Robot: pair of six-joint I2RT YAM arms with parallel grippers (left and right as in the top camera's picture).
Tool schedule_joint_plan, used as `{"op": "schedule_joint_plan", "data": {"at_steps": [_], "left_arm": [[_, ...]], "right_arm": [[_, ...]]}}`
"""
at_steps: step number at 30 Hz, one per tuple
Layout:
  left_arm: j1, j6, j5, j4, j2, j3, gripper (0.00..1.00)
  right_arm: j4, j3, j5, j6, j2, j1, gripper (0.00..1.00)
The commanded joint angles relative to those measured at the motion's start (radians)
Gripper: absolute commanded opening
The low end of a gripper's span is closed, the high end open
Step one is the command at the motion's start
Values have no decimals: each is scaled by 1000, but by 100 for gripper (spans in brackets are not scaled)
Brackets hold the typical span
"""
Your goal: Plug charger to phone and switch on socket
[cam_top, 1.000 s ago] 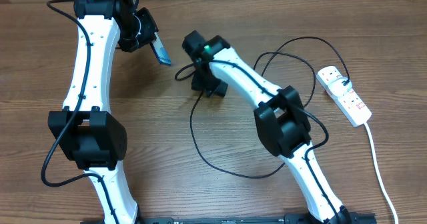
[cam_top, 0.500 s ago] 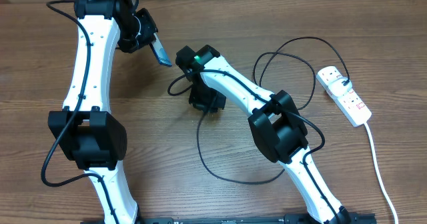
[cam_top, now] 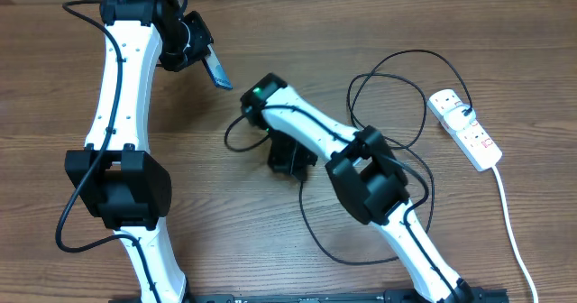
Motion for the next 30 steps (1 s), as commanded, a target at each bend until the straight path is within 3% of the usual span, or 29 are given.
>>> {"op": "schedule_joint_plan", "data": {"at_steps": [1, 7, 11, 15, 16, 25, 30], "left_arm": [[6, -13, -1, 8, -16, 15, 4], [6, -13, -1, 14, -16, 15, 4], [6, -13, -1, 14, -16, 15, 4], [6, -13, -1, 17, -16, 15, 4], [6, -13, 0, 17, -16, 15, 4], [6, -13, -1, 19, -16, 15, 4], [6, -13, 0, 24, -16, 15, 4]], "right_arm": [[-1, -15, 19, -14, -38, 74, 4], [-1, -15, 29, -19, -101, 100, 4], [-1, -15, 5, -127, -105, 97, 12], [-1, -15, -14, -196, -105, 97, 56], [-1, -15, -21, -196, -105, 97, 60], [-1, -15, -92, -277, -123, 95, 64], [-1, -15, -124, -353, -133, 94, 72]]}}
